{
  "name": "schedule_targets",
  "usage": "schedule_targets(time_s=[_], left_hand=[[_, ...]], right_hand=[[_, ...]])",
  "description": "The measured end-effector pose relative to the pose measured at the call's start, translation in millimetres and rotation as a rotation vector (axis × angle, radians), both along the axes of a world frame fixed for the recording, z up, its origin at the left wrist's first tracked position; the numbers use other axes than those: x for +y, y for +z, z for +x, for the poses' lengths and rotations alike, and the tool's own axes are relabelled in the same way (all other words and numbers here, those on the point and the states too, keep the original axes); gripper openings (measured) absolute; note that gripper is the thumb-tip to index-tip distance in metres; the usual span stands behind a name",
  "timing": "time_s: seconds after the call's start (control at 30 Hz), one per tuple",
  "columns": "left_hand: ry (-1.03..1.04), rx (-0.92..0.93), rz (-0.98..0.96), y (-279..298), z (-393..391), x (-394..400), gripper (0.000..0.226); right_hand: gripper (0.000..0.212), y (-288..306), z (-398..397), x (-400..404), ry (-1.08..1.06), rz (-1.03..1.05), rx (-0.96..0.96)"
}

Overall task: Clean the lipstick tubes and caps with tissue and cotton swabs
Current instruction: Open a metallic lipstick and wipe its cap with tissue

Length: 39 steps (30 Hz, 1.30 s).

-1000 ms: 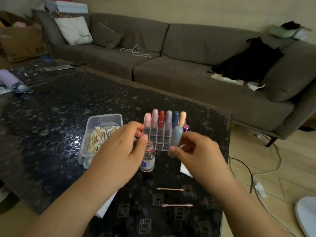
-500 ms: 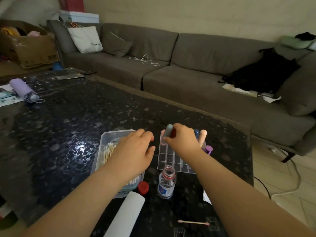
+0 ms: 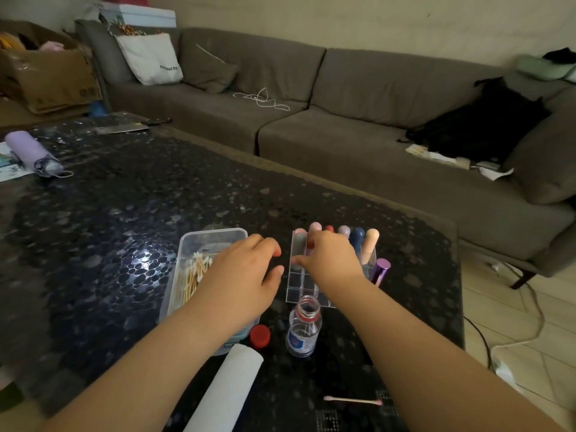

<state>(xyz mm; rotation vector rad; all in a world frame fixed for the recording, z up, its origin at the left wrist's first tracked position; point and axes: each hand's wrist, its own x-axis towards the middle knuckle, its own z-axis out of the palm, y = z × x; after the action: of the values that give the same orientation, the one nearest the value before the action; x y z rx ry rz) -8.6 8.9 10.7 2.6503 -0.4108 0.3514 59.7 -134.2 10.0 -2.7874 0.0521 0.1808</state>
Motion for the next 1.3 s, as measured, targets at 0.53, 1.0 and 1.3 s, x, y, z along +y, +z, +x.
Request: schedule_targets(time_s=[0.53,1.0,1.3], left_hand=[[-0.132,-0.078,-0.114,18.5,-37.6,-56.8,0.016],[-0.163,0.034,-0.271,3.9,-102.1,-73.3,0.046],[-0.197,0.253,-0.393,-28.1,-124.8,-67.2,0.008]], right_hand=[[0.028,6.9,-58.3,-94.6,-0.055,0.043,-0.252],[0.005,56.4,-154.2,-106.0,-0.001,0.654,-0.269],[0.006,5.5,-183.2,-103.4,0.002,0.836,-0.115]])
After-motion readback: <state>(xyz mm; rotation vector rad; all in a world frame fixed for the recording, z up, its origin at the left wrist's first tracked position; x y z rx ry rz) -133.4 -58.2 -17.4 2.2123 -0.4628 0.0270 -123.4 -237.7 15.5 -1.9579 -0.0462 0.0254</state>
